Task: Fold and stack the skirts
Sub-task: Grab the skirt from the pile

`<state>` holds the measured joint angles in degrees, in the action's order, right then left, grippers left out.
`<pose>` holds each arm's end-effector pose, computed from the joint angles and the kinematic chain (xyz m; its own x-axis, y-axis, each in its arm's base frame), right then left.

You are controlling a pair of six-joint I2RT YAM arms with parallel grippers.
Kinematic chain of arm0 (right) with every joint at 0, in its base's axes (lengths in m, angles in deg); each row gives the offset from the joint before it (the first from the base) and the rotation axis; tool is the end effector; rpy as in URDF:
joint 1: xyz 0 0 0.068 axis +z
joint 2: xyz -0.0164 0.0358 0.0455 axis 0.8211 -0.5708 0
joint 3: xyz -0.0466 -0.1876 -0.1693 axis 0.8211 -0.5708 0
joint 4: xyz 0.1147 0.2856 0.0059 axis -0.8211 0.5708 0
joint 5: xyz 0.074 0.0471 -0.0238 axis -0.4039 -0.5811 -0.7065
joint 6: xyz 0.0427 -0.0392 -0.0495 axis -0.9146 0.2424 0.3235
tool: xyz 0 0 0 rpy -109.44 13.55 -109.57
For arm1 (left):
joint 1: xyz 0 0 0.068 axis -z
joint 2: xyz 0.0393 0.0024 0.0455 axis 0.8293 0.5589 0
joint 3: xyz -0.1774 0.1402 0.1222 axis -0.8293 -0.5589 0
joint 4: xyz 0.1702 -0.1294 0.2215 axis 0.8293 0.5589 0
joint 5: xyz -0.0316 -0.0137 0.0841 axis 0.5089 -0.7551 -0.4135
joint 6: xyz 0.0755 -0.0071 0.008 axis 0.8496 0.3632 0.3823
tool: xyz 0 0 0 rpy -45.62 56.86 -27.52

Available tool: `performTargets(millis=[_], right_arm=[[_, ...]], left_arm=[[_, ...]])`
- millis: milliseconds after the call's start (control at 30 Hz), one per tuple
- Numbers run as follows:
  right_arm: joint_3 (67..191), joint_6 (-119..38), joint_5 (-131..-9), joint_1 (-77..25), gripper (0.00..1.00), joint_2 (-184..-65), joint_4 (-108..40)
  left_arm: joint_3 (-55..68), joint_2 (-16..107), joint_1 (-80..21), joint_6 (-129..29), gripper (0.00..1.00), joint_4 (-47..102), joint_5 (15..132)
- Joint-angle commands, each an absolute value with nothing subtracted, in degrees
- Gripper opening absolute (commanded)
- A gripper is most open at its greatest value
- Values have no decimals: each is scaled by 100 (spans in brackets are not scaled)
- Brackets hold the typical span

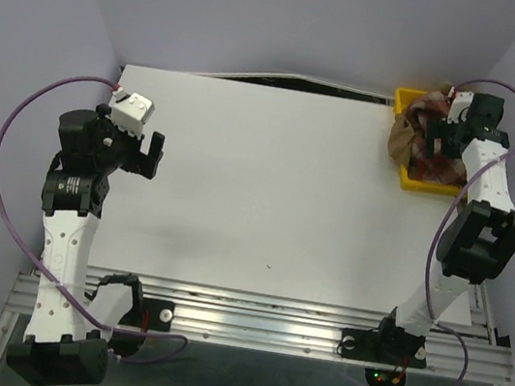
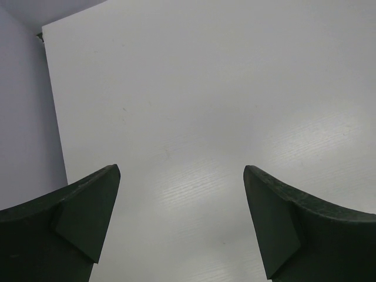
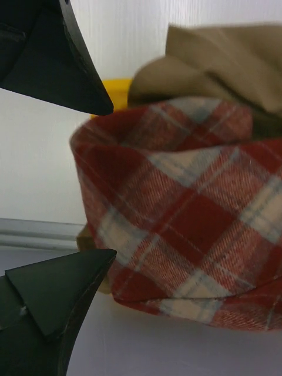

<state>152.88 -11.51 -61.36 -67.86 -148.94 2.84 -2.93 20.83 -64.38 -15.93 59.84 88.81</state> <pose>0.4738 -0.1081 0.2820 -0.7162 -0.2305 -0.6587 -0.0399 0.9559 -0.2911 0.2642 0.0127 0.3843 -0.1895 0.3261 -0.9261 0.3426 0.9059 0.2489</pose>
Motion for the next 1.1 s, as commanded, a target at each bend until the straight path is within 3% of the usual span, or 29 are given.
performTargets(millis=[0,233,333,400,433,467,500,633,1067], right_arm=[[16025,-839,-5752,-7013,100,-15642,-9],[16403,-988,-5287,-7066,100,-16557,-448],[16325,-1032,-5207,-7119,90,-16602,-729],[16316,-1103,-5085,-7171,77,-16567,-852],[16342,-1155,-5067,-7172,63,-16540,-931],[16412,-1278,-5136,-7224,55,-16453,-950],[16447,-1340,-5180,-7225,38,-16383,-950],[16544,-1586,-5418,-7225,1,-15856,-1011],[16561,-2842,-7939,-7225,1,-13412,-1688]], left_arm=[[-407,1957,-6428,-1652,99,5872,9154],[-583,2018,-6428,-1766,99,5881,9145],[-583,2036,-6428,-1801,99,5881,9128],[-610,2019,-6428,-1802,99,5854,9127],[-627,2010,-6428,-1802,99,5854,9127],[-627,2010,-6428,-1810,99,5846,9119],[-636,2010,-6428,-1810,99,5846,9119],[-601,2027,-6428,-1819,99,5837,9084],[-267,2335,-6428,-2302,99,5459,8811]])
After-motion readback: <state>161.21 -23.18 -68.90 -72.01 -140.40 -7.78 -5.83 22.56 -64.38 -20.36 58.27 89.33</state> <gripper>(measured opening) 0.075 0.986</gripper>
